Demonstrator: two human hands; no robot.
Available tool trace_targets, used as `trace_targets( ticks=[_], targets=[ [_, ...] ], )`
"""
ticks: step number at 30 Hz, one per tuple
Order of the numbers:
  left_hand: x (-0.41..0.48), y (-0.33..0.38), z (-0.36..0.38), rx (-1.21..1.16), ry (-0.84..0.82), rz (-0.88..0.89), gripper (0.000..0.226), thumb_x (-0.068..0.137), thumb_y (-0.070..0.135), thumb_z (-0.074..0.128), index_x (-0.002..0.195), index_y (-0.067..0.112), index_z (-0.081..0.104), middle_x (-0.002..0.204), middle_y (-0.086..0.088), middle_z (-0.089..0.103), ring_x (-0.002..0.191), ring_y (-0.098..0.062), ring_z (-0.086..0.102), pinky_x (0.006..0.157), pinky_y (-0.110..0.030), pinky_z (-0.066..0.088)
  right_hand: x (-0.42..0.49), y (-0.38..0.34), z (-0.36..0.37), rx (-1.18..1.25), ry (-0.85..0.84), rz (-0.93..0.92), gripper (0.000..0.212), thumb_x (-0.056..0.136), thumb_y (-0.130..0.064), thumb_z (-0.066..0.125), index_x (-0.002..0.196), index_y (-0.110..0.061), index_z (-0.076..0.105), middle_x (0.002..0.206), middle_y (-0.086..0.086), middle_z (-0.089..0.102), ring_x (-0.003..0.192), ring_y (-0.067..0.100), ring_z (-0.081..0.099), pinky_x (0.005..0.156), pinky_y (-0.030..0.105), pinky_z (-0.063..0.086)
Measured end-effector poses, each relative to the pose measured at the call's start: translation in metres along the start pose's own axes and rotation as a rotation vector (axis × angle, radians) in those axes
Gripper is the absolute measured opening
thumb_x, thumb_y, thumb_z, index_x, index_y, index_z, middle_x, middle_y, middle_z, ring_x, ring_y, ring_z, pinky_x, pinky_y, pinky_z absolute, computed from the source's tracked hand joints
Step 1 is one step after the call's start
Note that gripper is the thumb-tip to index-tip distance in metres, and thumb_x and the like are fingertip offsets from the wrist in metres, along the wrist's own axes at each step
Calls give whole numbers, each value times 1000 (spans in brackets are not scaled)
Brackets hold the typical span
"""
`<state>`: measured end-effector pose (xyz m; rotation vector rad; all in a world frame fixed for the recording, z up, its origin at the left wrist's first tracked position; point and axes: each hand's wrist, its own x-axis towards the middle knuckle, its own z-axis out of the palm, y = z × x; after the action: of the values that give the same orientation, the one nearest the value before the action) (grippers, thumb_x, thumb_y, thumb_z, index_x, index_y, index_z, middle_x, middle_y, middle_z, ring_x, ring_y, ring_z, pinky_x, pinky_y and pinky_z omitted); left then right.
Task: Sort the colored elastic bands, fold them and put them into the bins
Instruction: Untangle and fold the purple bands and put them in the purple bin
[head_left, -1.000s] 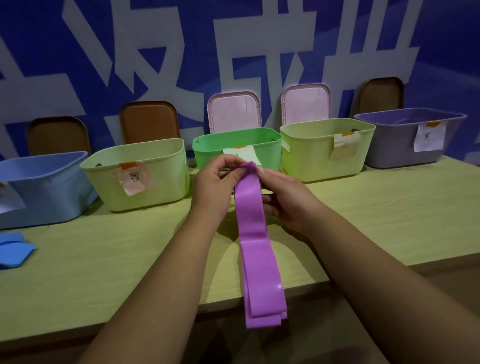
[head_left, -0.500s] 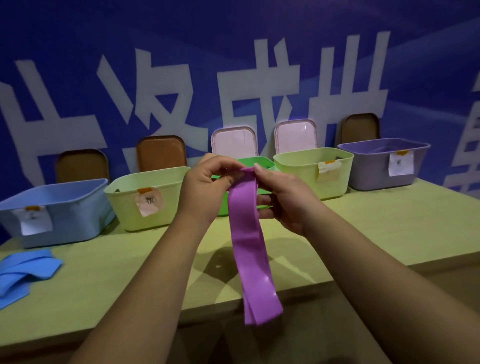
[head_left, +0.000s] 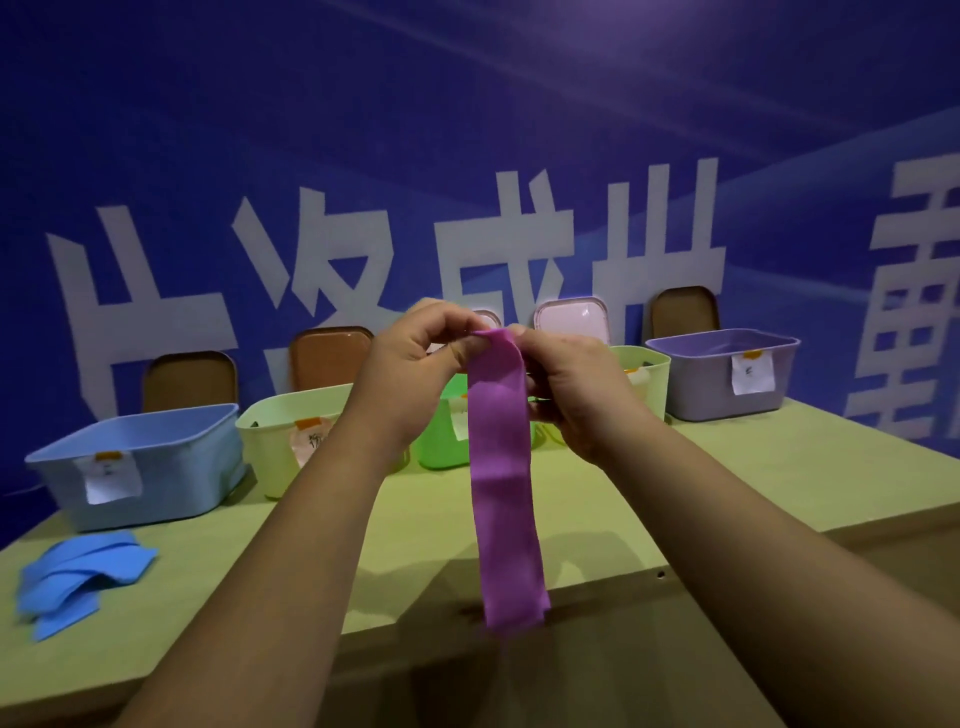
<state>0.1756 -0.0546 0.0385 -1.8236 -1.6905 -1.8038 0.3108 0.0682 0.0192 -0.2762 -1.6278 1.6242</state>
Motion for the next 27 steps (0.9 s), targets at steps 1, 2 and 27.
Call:
trace_targets(
  ticks=[1, 2, 27],
  targets=[
    [0, 6, -2, 17, 12, 13, 11, 99, 17, 72, 105, 25, 76, 110, 9, 70, 105, -5, 66, 91, -22, 57, -1, -3, 2, -3, 15, -18, 28, 102, -35, 70, 93, -10, 78, 69, 0, 62, 66, 15, 59, 62, 33, 54],
    [0, 12, -3, 54, 28, 37, 10, 100, 18, 72, 105, 25, 76, 112, 9, 68, 106, -4, 65, 91, -18, 55, -1, -7, 4, -4, 28, -37, 27, 102, -35, 70, 89, -13, 78, 69, 0, 62, 66, 15, 60, 62, 33, 55],
    [2, 38, -12, 127, 173, 34, 13, 97, 19, 78, 100, 32, 78, 107, 7, 61, 99, -10, 67, 76, -28, 66, -11, -31, 17, 40, -82, -171, 34, 109, -27, 61, 120, 1, 76, 106, 22, 78, 98, 30, 77, 89, 42, 64]
  ],
)
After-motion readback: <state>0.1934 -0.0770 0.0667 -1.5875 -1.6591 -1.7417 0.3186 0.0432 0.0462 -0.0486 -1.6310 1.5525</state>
